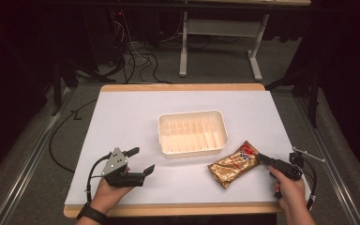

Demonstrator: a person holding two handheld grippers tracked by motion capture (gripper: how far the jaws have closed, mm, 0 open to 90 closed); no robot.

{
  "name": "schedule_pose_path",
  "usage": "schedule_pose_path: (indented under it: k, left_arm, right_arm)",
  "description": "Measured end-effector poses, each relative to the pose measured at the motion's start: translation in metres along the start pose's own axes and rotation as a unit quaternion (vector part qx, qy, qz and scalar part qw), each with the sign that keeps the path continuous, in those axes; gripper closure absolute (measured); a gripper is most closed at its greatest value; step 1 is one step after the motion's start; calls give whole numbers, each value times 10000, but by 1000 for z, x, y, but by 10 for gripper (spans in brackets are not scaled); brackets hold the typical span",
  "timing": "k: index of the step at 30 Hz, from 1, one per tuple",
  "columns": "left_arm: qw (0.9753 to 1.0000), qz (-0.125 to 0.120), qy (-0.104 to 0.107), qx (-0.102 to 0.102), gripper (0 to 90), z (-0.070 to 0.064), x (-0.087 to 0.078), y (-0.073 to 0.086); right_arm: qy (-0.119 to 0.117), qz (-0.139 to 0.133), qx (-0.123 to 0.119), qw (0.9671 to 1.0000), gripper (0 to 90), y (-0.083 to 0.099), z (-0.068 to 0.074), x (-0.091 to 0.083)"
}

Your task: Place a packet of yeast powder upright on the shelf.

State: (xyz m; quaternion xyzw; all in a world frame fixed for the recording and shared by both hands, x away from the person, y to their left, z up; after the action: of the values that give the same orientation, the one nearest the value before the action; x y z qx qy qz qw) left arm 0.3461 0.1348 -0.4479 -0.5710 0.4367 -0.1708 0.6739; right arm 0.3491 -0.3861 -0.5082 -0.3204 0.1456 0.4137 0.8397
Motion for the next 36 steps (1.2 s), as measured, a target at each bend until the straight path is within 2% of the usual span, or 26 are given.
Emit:
schedule_pose_path:
  k: [2, 3, 4, 5, 6, 8, 9, 10, 16, 26, 32, 33, 34, 36]
  left_arm:
    - [10000, 2, 2, 6, 159, 0, 0, 0]
    - [10000, 3, 1, 4, 160, 0, 0, 0]
    - [10000, 2, 1, 2, 160, 0, 0, 0]
    - [10000, 3, 3, 1, 160, 0, 0, 0]
    - [10000, 3, 3, 1, 160, 0, 0, 0]
    - [10000, 4, 5, 6, 160, 0, 0, 0]
    - [10000, 2, 6, 5, 160, 0, 0, 0]
    - [10000, 1, 6, 6, 160, 0, -1, 0]
    - [10000, 7, 14, 7, 160, 0, -1, 0]
    - [10000, 12, 10, 14, 161, 1, -1, 0]
    - [10000, 9, 12, 13, 161, 0, 0, 0]
    - [10000, 9, 14, 12, 162, 0, 0, 0]
    - [10000, 12, 16, 14, 162, 0, 0, 0]
    - [10000, 26, 22, 16, 162, 0, 0, 0]
  right_arm:
    - [-4, 51, 16, 10000, 655, 0, 1, 2]
    - [-47, 66, -40, 10000, 716, 1, 2, 2]
    - [-47, 66, -40, 10000, 716, 1, 2, 2]
    - [-79, 54, -105, 9999, 782, 0, 3, 0]
    - [-79, 54, -105, 9999, 782, 0, 3, 0]
    - [-80, 69, -149, 9998, 852, 0, 3, -2]
    - [-94, 64, -286, 9995, 880, 0, 5, -5]
    - [-94, 64, -286, 9995, 880, 0, 5, -5]
    - [-303, -76, -631, 9975, 892, -2, 16, -13]
    - [-591, -428, -922, 9931, 899, -6, 34, -28]
    - [-822, -644, -1177, 9875, 900, -8, 50, -37]
    - [-900, -722, -1242, 9855, 900, -9, 56, -40]
    - [-900, -722, -1242, 9855, 900, -9, 56, -40]
    - [-960, -784, -1319, 9835, 900, -9, 61, -43]
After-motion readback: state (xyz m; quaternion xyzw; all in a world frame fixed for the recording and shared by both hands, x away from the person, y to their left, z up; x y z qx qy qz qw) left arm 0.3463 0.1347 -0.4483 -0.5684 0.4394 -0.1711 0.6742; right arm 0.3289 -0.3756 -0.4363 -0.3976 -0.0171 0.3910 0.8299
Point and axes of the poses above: each handheld gripper's, and its own axes: x roughly forward along the jaws, y roughly out of its underside, z roughly to its left, the point moved 3 cm from there along x, roughly forward along the jaws, and after that the axes turned 4 degrees about z, right-handed, at the moved point
